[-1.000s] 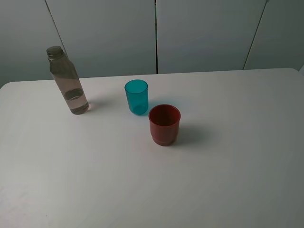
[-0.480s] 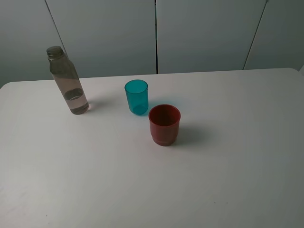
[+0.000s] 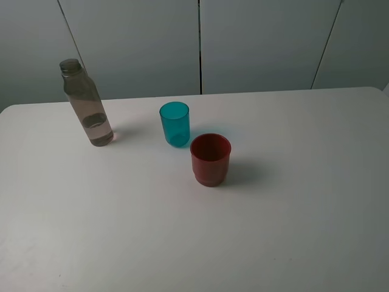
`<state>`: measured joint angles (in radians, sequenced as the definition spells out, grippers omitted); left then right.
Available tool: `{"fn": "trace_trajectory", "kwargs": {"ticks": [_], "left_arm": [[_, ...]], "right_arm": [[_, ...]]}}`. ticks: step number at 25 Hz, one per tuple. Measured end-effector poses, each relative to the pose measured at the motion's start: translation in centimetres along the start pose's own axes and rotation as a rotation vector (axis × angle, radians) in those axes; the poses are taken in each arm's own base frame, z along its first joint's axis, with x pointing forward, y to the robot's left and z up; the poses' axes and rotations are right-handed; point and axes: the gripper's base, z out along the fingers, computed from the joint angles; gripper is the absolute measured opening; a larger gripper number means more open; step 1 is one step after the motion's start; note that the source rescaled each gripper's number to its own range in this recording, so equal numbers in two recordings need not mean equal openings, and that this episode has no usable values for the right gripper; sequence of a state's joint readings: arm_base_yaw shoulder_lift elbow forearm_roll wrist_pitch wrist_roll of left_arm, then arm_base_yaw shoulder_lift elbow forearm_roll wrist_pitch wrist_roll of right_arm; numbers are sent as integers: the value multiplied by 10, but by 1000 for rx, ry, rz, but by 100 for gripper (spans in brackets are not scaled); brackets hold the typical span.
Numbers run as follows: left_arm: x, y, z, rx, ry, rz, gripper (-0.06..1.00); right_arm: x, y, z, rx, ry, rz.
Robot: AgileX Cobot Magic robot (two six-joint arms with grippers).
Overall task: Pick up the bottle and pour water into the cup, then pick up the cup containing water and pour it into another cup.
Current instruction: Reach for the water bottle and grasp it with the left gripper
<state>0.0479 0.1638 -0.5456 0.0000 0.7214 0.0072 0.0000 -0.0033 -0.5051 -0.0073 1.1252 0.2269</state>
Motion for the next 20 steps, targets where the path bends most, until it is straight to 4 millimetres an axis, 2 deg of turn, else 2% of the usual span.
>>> {"fn": "trace_trajectory", "kwargs": {"ticks": [4,7,10,13,16,20], "left_arm": [[-32,1,51,-4,-81,7,100],[-34,0,102,-2,-14,16,100],[-22,-5,153,27,75,11,100],[-8,-26,187,115,116,34,100],[6,-49,210,200,127,79,100],[29,-59,237,219,179,85,100]], "right_arm": [[0,0,0,0,0,0],[0,0,0,0,0,0],[0,0,0,0,0,0],[0,0,0,0,0,0],[0,0,0,0,0,0],[0,0,0,0,0,0]]}}
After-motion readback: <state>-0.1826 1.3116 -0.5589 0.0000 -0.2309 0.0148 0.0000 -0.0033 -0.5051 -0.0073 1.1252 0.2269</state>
